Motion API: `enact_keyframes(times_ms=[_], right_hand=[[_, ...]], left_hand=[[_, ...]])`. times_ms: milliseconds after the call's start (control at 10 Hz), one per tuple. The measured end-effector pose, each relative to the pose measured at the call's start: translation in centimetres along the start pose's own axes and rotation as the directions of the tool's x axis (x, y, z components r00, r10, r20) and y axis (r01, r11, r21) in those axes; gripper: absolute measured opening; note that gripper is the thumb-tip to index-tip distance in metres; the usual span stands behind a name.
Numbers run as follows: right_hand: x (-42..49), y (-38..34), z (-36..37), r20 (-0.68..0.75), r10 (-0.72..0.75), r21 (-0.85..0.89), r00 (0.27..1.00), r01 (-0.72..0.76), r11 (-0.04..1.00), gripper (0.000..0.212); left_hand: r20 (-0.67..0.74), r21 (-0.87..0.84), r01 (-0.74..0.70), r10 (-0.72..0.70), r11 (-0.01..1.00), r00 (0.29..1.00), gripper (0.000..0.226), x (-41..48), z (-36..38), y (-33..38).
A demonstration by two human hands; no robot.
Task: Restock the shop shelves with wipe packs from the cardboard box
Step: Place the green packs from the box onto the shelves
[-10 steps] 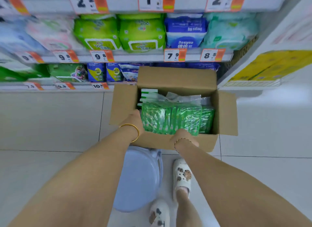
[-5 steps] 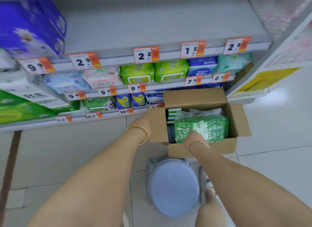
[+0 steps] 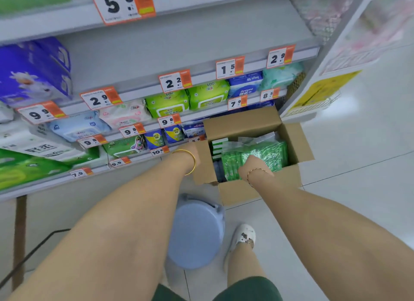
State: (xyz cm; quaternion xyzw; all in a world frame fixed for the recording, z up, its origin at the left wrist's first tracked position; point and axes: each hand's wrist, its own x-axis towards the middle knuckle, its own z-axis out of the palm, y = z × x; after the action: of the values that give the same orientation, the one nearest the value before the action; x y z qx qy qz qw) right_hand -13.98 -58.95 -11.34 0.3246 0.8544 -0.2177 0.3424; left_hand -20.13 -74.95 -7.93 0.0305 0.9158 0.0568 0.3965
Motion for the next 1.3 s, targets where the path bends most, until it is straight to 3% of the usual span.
enact_keyframes(times_ms=[100, 200, 300, 400, 500, 600, 800, 900, 1000, 1200, 1300], right_hand=[[1.7, 0.7, -0.5, -0.001, -0.019, -0.001, 1.0, 0.019, 1.0, 0.023], [4.1, 0.9, -0.3, -0.009, 0.032, 0.0, 0.999, -0.032, 0.999, 0.03], [7.9, 0.4, 0.5, -0.063, 0.087, -0.004, 0.994, -0.088, 0.996, 0.034], [12.8, -1.0, 1.5, -0.164, 0.076, 0.026, 0.984, -0.073, 0.997, 0.04], [16.6, -1.8, 2.8, -0.255, 0.025, -0.011, 0.967, -0.028, 1.0, 0.026], [20.3, -1.3, 3.9, -0.363, -0.028, -0.053, 0.931, 0.009, 0.999, 0.022], [25.9, -0.4, 4.7, -0.525, -0.109, -0.093, 0.844, 0.071, 0.993, 0.035], [26.0, -0.4, 5.5, -0.567, -0.134, -0.097, 0.813, 0.096, 0.991, 0.037], [23.7, 0.7, 6.8, -0.5, -0.144, -0.101, 0.854, 0.108, 0.989, 0.038], [21.9, 2.0, 7.6, -0.475, -0.211, -0.112, 0.854, 0.179, 0.977, 0.039], [22.0, 3.0, 9.5, -0.485, -0.2, -0.064, 0.851, 0.194, 0.979, 0.031]], left_hand=[[-0.004, 0.006, 0.014, -0.014, 1.0, 1.0, 0.038, 1.5, -0.6, 1.9], [0.087, 0.087, -0.087, 0.079, 0.992, 0.993, 0.02, 4.7, -0.3, 3.1], [0.103, 0.115, -0.119, 0.107, 0.986, 0.989, 0.021, 9.0, 0.5, 3.6], [0.125, 0.235, -0.238, 0.214, 0.942, 0.969, 0.033, 14.1, 1.2, 4.4], [0.145, 0.234, -0.292, 0.264, 0.927, 0.954, 0.03, 17.7, 2.9, 5.2], [0.102, 0.268, -0.353, 0.338, 0.896, 0.935, 0.025, 21.9, 4.9, 6.4], [-0.09, 0.327, -0.389, 0.438, 0.861, 0.895, 0.011, 27.4, 8.0, 9.0], [-0.157, 0.333, -0.431, 0.5, 0.839, 0.852, 0.025, 28.1, 9.2, 9.6], [-0.15, 0.324, -0.434, 0.498, 0.841, 0.854, 0.032, 26.2, 10.8, 7.8], [-0.163, 0.273, -0.407, 0.459, 0.872, 0.873, 0.042, 24.6, 10.6, 4.5], [-0.187, 0.286, -0.44, 0.5, 0.851, 0.845, 0.033, 24.3, 11.6, 4.2]])
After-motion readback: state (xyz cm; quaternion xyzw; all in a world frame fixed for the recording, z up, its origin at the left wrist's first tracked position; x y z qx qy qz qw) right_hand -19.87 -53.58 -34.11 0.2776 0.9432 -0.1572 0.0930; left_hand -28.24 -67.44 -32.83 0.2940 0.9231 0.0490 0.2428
